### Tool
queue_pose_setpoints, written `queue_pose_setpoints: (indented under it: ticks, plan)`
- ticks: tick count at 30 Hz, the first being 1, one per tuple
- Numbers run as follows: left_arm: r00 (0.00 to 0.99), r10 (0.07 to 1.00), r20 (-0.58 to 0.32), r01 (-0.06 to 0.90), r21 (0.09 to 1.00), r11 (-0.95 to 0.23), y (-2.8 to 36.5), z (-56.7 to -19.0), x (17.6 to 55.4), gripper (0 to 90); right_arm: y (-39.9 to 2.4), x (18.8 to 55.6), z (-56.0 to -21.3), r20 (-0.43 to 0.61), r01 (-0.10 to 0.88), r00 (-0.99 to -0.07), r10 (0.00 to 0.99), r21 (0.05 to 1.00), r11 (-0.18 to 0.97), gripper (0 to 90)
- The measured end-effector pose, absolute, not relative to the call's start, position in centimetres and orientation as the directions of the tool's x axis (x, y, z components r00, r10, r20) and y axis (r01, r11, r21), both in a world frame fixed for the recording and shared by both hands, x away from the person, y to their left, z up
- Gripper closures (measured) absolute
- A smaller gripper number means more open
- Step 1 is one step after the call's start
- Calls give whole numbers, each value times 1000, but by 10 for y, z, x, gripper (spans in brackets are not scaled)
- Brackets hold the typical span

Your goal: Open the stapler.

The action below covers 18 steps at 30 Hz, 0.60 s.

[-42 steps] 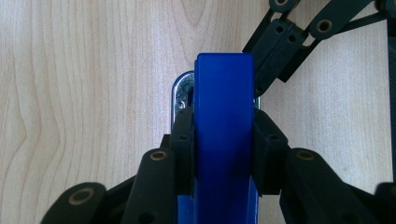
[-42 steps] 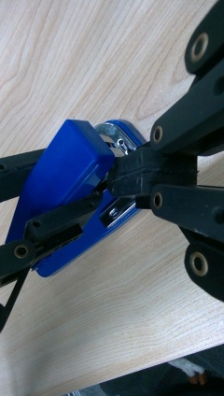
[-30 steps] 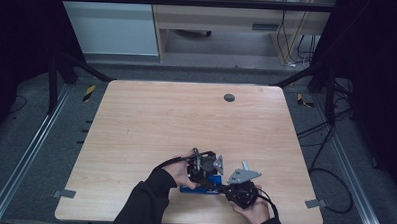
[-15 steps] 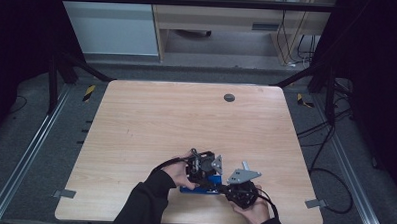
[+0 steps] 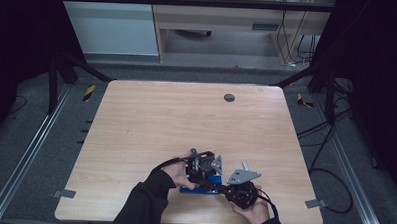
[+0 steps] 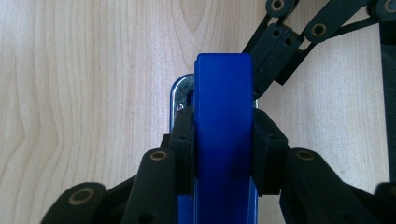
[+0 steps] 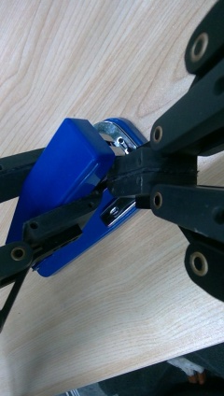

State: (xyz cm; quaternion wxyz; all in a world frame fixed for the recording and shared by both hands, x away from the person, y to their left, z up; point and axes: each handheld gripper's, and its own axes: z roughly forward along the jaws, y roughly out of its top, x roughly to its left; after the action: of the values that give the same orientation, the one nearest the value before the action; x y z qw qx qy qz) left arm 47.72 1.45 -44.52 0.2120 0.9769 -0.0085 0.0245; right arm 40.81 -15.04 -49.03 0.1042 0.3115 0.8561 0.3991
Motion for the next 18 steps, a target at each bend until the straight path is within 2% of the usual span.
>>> queue_pose_setpoints:
  ticks: [18]
  plan:
    - [999,-3,53,-25,429,-903,17,-444,476,662,-153,410,-491,93,458,-787,610,750,477,900]
